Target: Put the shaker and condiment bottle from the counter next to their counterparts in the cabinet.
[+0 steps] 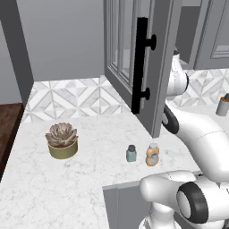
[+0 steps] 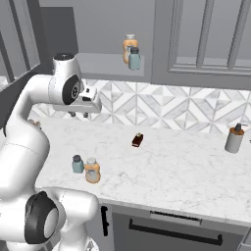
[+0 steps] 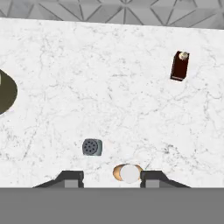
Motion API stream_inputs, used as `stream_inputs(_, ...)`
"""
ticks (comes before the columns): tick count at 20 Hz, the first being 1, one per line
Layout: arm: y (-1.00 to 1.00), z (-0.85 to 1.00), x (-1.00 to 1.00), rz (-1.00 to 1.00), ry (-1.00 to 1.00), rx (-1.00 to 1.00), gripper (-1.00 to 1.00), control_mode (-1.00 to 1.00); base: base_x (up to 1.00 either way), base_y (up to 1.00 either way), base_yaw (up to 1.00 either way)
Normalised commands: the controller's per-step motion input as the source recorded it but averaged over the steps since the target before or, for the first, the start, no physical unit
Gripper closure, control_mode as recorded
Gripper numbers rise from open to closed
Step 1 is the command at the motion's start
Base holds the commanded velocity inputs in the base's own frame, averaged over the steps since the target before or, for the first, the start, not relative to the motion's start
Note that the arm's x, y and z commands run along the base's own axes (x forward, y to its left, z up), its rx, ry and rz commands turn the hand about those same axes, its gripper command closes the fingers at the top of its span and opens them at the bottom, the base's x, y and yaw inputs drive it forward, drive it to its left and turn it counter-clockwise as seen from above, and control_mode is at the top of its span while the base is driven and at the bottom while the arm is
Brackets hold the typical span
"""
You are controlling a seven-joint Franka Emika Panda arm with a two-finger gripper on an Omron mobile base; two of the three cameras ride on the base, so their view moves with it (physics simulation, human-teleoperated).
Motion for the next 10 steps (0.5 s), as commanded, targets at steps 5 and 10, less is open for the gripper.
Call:
stream_inputs(5,-0.02,0.0,0.0,0.18,-0.02,0.06,-1.0,-1.0,0.0,0.0,0.0)
stream_inputs(10,-0.12,-0.04,0.0,0.28,-0.09,0.1,-1.0,-1.0,0.0,0.0,0.0)
